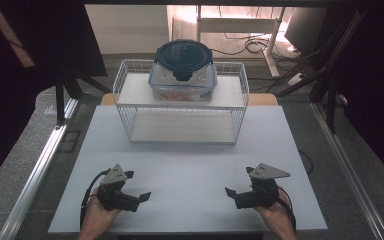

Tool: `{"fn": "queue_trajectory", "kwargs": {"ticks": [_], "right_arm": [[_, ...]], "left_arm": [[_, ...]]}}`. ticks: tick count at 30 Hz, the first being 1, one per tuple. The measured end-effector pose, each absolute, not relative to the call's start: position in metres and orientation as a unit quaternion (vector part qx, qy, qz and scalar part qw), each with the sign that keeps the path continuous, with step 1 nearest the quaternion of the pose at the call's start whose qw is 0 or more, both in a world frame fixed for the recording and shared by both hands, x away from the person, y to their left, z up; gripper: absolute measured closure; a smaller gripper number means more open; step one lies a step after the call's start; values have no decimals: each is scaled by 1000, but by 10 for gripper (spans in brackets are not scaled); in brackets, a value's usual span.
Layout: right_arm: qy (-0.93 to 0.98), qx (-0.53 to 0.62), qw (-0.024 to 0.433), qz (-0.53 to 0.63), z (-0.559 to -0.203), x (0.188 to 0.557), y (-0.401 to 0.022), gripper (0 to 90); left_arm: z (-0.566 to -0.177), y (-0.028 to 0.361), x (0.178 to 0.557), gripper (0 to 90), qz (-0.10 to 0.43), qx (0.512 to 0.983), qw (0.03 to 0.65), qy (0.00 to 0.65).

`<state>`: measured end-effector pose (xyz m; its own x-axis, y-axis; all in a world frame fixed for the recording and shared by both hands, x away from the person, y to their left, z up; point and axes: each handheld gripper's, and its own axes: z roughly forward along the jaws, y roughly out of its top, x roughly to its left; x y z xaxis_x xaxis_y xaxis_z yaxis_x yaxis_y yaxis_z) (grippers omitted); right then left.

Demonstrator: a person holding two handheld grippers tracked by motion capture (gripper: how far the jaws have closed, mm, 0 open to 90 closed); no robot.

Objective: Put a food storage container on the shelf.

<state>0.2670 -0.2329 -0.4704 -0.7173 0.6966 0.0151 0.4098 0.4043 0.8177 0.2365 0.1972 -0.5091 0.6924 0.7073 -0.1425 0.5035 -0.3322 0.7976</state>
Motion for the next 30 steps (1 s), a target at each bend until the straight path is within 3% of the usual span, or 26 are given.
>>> {"fn": "queue_trajectory", "kwargs": {"ticks": [30], "right_arm": [[848, 359, 157, 357, -504, 250, -247, 0]], "left_arm": [[-535, 200, 225, 17, 92, 832, 377, 396]]}}
